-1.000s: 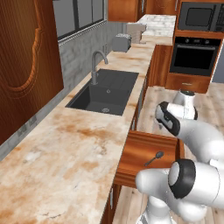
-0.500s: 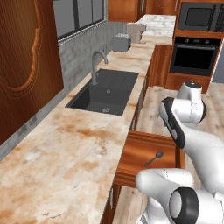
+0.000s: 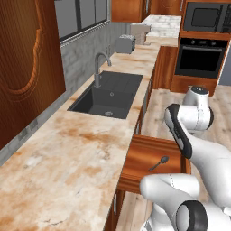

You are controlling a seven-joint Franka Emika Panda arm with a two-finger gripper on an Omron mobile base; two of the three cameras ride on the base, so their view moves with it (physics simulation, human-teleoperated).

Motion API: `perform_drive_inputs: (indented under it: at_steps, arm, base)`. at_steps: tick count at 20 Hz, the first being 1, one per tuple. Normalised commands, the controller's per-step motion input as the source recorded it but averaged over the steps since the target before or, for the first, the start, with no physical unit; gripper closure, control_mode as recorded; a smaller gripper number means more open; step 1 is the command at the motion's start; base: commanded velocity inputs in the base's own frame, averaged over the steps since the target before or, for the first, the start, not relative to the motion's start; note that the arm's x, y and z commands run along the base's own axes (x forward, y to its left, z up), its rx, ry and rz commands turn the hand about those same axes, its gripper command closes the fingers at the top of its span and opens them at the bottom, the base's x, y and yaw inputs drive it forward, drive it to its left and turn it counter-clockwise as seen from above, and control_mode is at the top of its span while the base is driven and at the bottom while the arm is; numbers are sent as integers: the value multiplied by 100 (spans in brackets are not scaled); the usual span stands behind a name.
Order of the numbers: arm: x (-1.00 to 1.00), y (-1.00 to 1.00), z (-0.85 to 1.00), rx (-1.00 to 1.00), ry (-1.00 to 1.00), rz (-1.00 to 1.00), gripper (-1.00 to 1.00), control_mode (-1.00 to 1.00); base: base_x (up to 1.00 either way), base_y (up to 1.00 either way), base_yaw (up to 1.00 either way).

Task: Organize the utensils by type. Pick up the wooden spoons from the counter and place them in the open cabinet. Then pick up the metallic utensils from the counter and place them in the open drawer.

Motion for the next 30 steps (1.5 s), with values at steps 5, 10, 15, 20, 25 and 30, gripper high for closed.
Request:
perform_drive_inputs:
  at_steps: [5, 10, 15, 20, 25, 30]
  arm:
    - [0, 0, 0, 0, 0, 0, -100, 100]
    - [0, 0, 0, 0, 0, 0, -100, 100]
    - [0, 0, 0, 0, 0, 0, -100, 100]
    - [0, 0, 0, 0, 0, 0, -100, 100]
    - [0, 0, 0, 0, 0, 0, -100, 100]
    - [0, 0, 0, 0, 0, 0, -100, 100]
  base:
    - [-10, -18, -2]
    - [-18, -60, 6]
    - [-43, -44, 32]
    - [-41, -28, 94]
    - [-21, -4, 100]
    - [-16, 0, 100]
